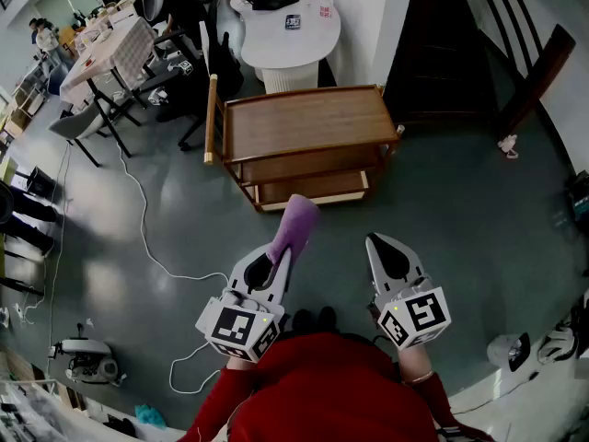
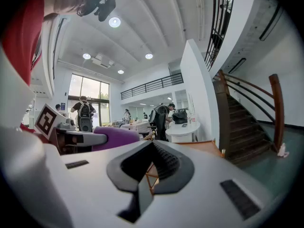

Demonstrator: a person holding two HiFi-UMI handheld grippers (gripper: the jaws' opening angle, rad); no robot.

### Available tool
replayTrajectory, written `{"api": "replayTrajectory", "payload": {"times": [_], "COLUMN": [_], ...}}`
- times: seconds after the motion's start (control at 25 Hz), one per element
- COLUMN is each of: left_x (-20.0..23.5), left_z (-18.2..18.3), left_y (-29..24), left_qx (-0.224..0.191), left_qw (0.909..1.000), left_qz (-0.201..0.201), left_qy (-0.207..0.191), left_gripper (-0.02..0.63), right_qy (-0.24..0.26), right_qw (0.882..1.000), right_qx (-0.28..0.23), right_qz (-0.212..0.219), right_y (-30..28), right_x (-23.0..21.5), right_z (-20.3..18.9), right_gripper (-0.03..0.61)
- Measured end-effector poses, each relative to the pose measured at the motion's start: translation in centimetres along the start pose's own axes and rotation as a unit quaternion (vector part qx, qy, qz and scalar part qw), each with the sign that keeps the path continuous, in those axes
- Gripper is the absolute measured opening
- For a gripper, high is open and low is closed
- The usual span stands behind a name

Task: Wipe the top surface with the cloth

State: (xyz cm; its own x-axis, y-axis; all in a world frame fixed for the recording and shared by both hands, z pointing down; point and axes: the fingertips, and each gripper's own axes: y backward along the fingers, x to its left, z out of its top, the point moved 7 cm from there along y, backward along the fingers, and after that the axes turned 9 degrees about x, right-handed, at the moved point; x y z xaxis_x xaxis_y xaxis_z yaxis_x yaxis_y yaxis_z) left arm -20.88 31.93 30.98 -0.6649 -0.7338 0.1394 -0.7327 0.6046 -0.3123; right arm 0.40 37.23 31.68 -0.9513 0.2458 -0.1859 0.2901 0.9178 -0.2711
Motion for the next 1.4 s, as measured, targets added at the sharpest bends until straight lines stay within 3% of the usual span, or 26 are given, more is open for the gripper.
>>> {"api": "replayTrajectory", "payload": {"times": [0.28,0.76,1.08,1.4], "left_x": [0.0,0.7,7.3,15.1], "left_z": [0.1,-0.4,2.7,2.8], "left_y": [-0.6,-2.8,-4.9,-12.8], "left_qx": [0.004,0.029,0.025,0.063], "left_qw": [1.0,0.9981,0.9899,0.9836], "left_qz": [0.006,0.04,0.13,0.15], "left_qy": [0.006,0.037,0.049,0.077], "left_gripper": [0.051,0.049,0.051,0.051], "right_qy": [0.018,-0.018,0.035,0.012], "right_qw": [1.0,1.0,0.999,0.999], "right_qx": [0.018,0.017,0.007,0.027], "right_qz": [-0.007,0.012,0.034,0.032], "right_y": [0.2,-0.1,-4.2,-13.1], "right_x": [-1.0,-3.6,-6.0,-10.4], "right_z": [0.1,0.0,3.9,5.4], "right_gripper": [0.005,0.005,0.005,0.005]}}
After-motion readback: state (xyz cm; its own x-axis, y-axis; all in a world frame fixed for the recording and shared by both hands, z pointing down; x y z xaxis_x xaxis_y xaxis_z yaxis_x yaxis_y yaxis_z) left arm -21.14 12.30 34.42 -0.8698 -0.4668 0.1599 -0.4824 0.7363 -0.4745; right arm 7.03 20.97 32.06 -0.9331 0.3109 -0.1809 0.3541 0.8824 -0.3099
